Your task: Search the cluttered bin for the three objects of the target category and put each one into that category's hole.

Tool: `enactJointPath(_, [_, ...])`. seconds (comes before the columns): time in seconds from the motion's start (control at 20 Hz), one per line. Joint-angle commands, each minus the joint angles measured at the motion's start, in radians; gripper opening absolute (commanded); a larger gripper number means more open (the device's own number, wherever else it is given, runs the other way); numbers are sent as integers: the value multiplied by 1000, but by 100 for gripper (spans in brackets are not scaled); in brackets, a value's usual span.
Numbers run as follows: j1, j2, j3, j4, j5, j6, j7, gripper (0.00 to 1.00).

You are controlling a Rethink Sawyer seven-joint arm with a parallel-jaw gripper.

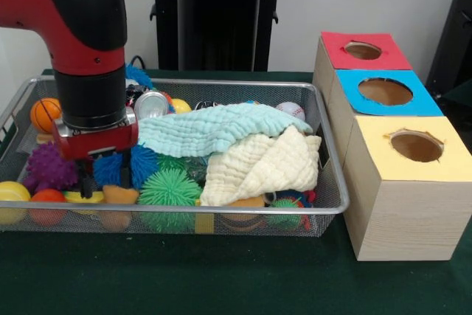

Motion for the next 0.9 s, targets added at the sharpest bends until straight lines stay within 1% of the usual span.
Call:
enactJointPath(0.05, [-5,85,40,-40,-63,55,-38,100])
enactJointPath(0.5, [-3,108,32,-45,-61,71,-38,100])
enactJointPath(0.75, [-24,106,55,-17,-62,48,-56,100])
enactJointPath(0.9, [-32,121,72,-15,-48,77,-72,100])
